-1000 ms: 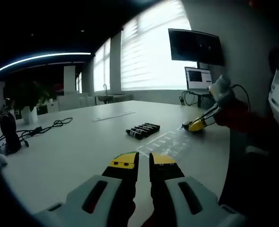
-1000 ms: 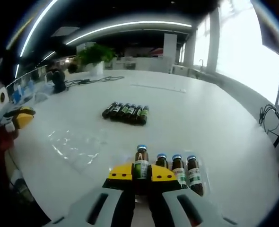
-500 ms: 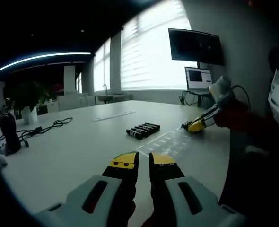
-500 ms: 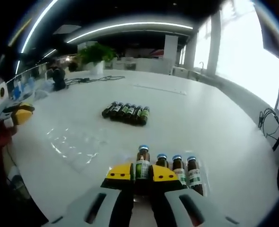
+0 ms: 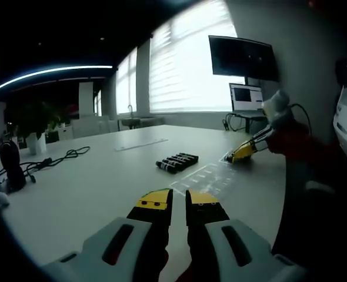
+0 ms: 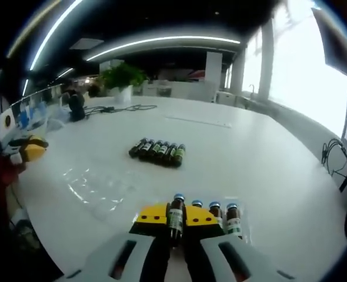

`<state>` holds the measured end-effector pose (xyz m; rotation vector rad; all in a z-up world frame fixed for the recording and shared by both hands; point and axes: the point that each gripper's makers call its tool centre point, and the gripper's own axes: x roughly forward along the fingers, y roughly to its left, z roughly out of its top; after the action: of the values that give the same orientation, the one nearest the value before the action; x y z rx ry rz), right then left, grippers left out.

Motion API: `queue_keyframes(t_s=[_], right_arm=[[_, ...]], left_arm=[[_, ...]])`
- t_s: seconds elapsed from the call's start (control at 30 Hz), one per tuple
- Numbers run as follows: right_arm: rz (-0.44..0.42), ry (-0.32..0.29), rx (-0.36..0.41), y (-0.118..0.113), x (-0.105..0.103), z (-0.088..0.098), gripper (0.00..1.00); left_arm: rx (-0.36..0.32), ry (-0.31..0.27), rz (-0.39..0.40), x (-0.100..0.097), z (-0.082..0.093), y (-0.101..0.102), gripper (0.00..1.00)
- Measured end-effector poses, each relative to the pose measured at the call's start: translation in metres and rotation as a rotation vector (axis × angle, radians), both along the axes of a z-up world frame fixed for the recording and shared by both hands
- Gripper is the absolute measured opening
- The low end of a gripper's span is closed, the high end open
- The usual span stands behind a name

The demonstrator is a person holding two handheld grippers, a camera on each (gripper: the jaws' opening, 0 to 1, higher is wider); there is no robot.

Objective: Grip medicine bottles put into box

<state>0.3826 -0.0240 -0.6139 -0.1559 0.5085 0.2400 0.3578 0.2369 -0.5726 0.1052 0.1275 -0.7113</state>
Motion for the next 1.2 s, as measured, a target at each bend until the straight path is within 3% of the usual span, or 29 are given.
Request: queue_keyframes(t_s=[0.43, 0.73, 1.0, 1.13, 1.17, 1.2], right_arm=[[0.039, 0.094, 0.023, 0.000, -0.005, -0.012, 0.02], [0.060, 0.052, -0.038, 0.004, -0.003, -0.010, 0.00], [0.056, 0.030, -0.033, 0.004, -0.002, -0.010, 0.00], [0.053, 0.034, -0.025, 0.004, -0.003, -0.010, 0.00], [0.044, 0.103, -0.024, 0.002, -0.008, -0.018, 0.00], [0.106, 0.087, -0.057, 0.003, -0.008, -0.020, 0.00]], left_arm=[[0.002, 0.002, 0.001, 0.001, -0.001, -0.001, 0.03], [0.002, 0.004, 0.002, 0.001, -0.002, 0.000, 0.03], [0.001, 0.006, -0.001, 0.001, -0.003, -0.001, 0.03], [0.002, 0.006, -0.001, 0.001, -0.002, 0.000, 0.03], [0.002, 0.005, 0.000, 0.001, -0.002, 0.000, 0.03], [0.002, 0.004, 0.000, 0.001, -0.002, 0.000, 0.03]])
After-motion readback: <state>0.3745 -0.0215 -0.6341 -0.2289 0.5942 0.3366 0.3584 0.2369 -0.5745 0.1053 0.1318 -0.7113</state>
